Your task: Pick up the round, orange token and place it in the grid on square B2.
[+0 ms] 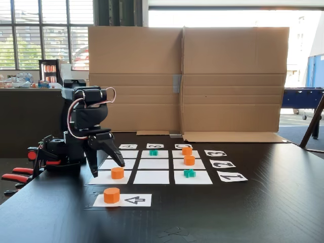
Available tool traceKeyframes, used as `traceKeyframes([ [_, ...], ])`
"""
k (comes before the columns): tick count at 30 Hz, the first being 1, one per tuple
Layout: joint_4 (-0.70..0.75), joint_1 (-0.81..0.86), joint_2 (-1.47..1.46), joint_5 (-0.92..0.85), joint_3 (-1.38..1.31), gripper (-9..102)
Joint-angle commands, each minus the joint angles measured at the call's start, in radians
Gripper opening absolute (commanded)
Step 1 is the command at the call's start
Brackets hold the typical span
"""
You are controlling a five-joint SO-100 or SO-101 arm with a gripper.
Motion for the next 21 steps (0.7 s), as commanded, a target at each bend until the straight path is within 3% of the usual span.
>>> traceKeyframes([
  [1,0.0,-0.025,-0.026,0.026,-0.055,64],
  [21,-0.006,-0.026,-0.187,0.023,-0.158,63],
])
